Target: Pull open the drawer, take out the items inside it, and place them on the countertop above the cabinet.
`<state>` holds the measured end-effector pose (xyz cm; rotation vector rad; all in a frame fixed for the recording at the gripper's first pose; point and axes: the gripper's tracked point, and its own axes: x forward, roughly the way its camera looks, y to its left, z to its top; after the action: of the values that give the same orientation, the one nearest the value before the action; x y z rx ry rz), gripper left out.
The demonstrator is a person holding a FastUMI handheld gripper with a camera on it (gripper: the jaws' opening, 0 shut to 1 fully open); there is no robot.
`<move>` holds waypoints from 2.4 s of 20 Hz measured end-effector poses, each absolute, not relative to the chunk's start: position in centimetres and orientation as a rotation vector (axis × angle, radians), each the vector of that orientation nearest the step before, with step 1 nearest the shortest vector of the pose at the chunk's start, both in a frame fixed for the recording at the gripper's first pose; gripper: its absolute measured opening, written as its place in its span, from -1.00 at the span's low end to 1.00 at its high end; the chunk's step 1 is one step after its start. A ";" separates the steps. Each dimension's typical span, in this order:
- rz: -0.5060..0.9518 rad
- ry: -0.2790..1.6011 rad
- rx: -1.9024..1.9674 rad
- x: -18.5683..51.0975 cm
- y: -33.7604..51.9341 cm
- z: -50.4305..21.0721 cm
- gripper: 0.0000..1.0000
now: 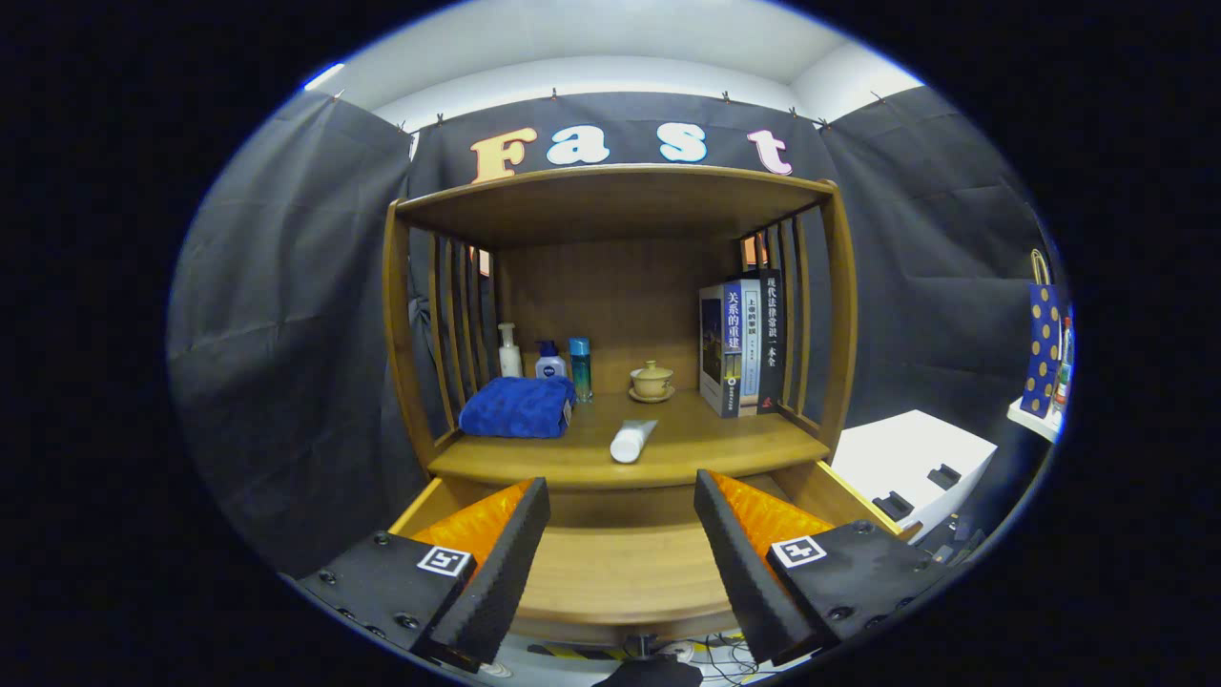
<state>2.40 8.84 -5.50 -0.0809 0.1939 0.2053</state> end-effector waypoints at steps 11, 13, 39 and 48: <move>0.140 0.315 -0.062 -1.9 4.9 -14.9 0.97; 0.133 0.327 -0.064 -1.6 4.7 -15.9 0.97; 0.152 0.356 -0.060 5.2 6.8 -17.7 0.97; 0.155 0.346 -0.090 13.5 8.8 -17.7 0.97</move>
<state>13.52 8.83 -17.69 -0.0897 0.3457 0.1547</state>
